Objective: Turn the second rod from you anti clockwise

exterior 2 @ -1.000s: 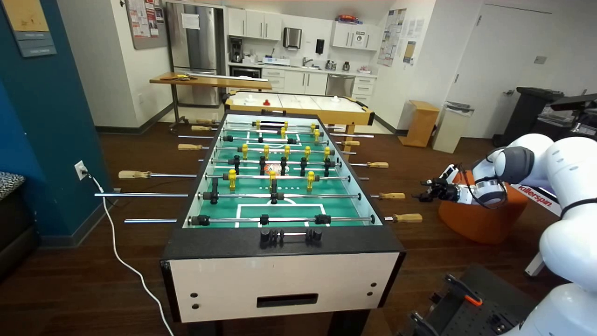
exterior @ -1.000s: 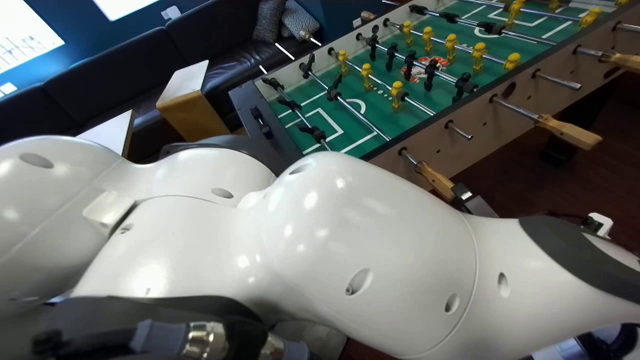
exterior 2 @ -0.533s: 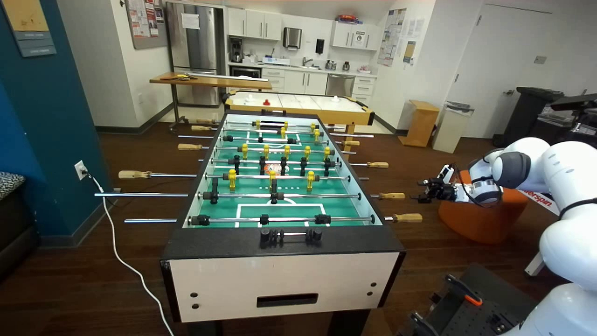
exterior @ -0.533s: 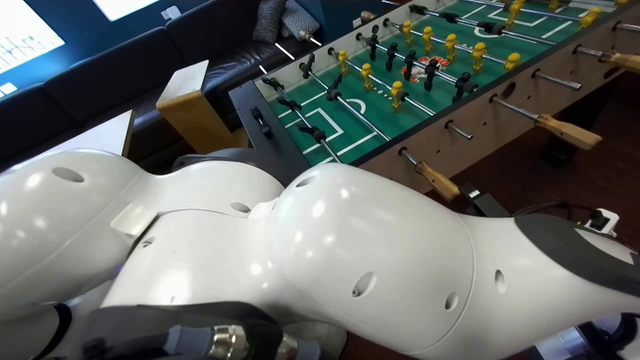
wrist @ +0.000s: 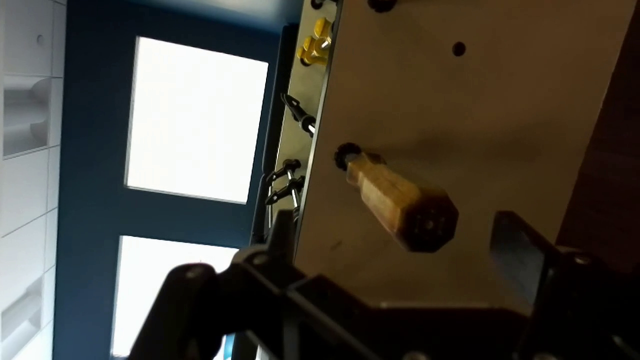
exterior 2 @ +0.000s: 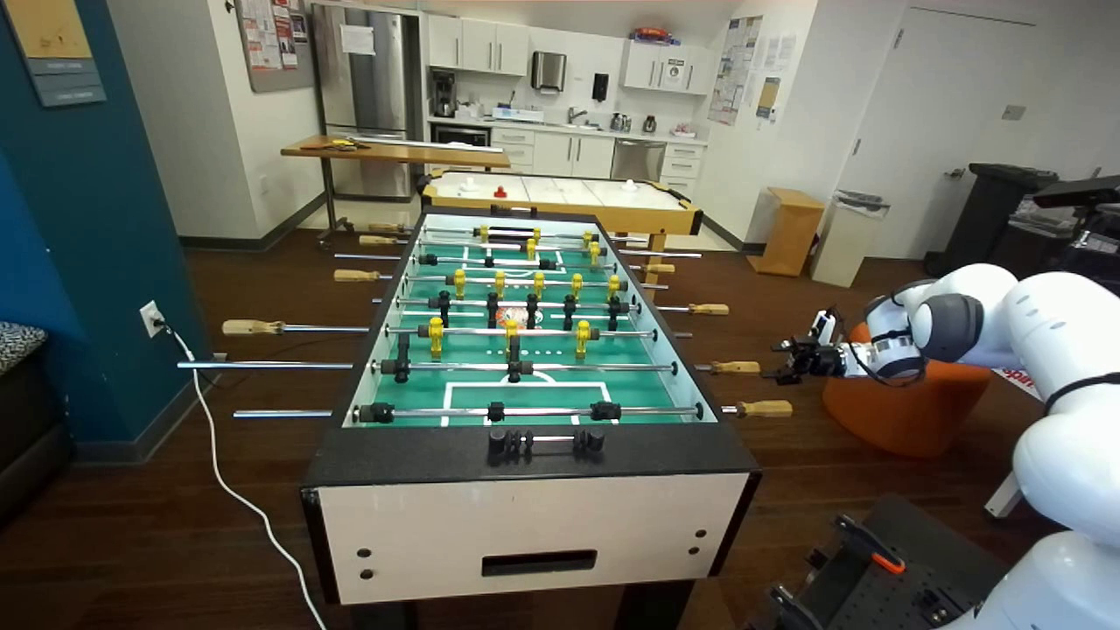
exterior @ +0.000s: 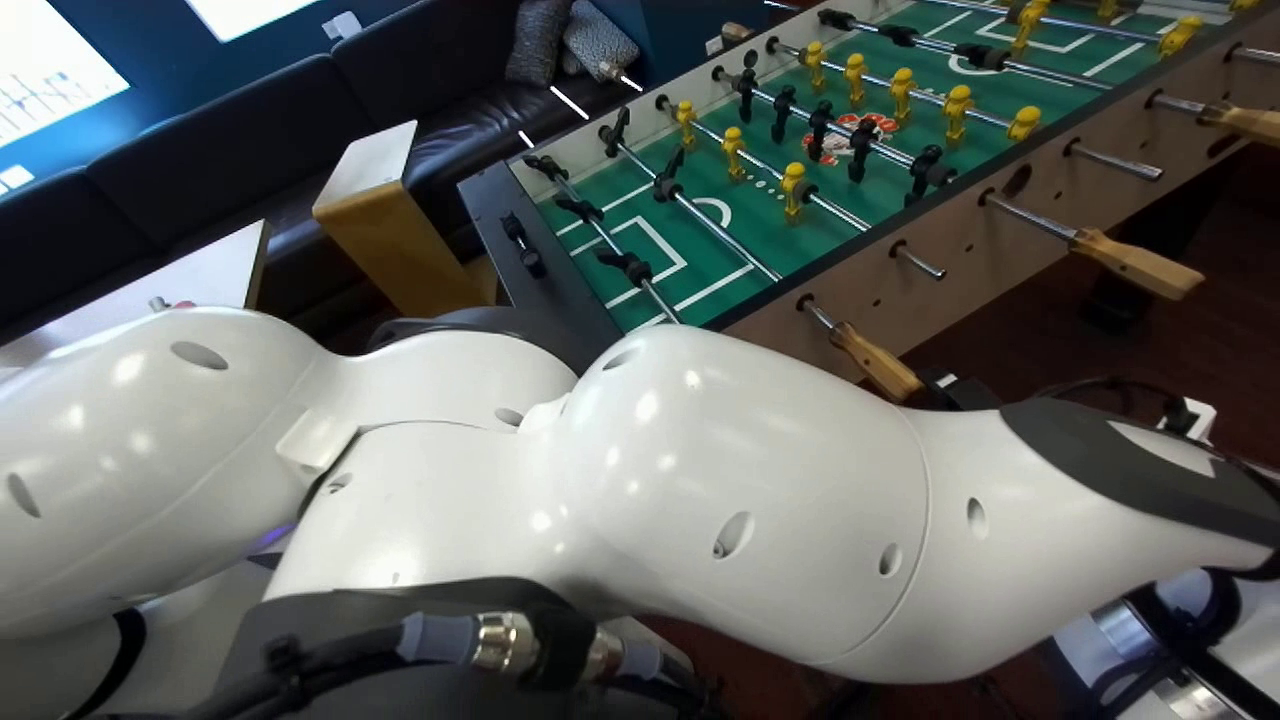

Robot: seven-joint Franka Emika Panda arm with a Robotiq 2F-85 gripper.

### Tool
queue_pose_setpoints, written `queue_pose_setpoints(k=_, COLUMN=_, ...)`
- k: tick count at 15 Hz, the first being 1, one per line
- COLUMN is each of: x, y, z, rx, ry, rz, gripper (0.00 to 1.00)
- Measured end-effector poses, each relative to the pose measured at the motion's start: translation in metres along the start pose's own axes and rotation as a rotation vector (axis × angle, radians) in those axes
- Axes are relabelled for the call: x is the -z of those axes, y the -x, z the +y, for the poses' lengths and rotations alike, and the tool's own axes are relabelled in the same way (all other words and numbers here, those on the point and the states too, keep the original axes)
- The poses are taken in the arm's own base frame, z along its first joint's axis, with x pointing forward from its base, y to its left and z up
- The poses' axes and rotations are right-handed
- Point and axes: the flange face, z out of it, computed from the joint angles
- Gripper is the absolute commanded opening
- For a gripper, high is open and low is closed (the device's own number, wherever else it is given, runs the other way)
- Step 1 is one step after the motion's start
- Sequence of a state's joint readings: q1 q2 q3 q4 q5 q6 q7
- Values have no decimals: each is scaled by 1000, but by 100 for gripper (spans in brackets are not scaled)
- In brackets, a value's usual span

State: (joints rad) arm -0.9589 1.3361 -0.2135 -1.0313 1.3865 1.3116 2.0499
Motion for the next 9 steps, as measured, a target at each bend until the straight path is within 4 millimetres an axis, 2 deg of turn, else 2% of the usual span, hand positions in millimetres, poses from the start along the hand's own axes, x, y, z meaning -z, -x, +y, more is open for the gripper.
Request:
queue_pose_setpoints(k=5, x=-12, y=-2, z=-16, rx=-23, ry=7, rz=6, gripper=100)
queue_pose_setpoints(k=9, x=-22, y=1, z=-21, rx=-48, ry=46, rz=-18, gripper=100)
